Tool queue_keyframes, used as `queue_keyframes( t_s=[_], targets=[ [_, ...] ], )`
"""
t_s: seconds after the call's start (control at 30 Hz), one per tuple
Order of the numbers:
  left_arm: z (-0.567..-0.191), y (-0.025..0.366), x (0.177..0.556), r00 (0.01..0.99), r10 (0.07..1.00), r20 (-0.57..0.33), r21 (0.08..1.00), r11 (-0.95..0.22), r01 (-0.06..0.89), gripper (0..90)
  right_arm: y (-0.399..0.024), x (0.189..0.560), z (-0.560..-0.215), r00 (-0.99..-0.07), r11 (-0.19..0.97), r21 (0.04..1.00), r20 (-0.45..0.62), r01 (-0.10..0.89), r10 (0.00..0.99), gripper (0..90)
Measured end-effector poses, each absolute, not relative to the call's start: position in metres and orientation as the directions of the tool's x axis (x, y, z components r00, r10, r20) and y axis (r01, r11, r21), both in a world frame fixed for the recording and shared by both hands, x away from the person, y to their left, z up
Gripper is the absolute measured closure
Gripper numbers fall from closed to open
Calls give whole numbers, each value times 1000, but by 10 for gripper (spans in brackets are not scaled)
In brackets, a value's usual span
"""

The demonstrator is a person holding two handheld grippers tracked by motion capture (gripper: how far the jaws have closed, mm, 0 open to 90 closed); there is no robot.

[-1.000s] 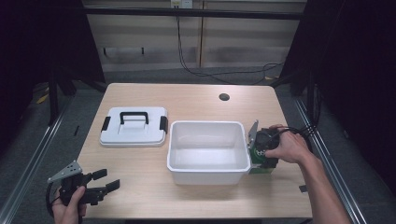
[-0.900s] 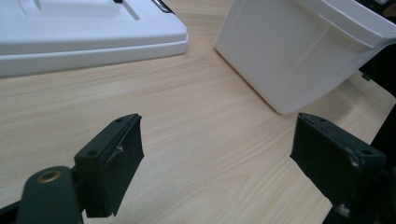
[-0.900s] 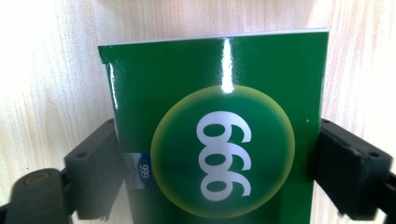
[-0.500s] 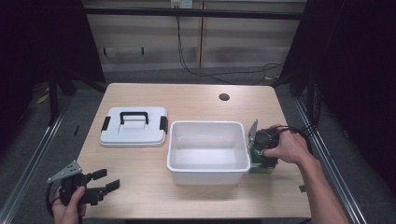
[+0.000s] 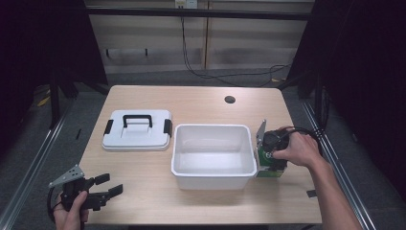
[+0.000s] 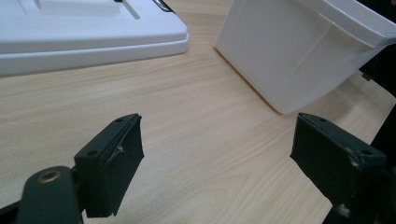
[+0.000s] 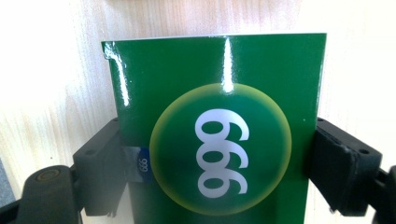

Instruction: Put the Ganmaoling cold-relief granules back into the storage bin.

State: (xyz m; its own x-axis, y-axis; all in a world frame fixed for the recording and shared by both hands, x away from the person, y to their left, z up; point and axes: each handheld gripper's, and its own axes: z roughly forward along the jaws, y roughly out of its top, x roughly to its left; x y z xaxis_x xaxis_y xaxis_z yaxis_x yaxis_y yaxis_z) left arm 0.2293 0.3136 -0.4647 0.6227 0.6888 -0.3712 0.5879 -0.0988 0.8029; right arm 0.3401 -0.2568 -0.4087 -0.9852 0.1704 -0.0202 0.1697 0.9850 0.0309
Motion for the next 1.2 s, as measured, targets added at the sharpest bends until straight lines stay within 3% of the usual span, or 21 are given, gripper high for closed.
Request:
queue_keyframes(
  t_s=[1.2],
  targets=[
    [-465, 314, 229, 625, 686, -372, 803, -100, 587, 164, -271, 334, -365, -978, 977, 60, -35, 205, 207, 158]
  ],
)
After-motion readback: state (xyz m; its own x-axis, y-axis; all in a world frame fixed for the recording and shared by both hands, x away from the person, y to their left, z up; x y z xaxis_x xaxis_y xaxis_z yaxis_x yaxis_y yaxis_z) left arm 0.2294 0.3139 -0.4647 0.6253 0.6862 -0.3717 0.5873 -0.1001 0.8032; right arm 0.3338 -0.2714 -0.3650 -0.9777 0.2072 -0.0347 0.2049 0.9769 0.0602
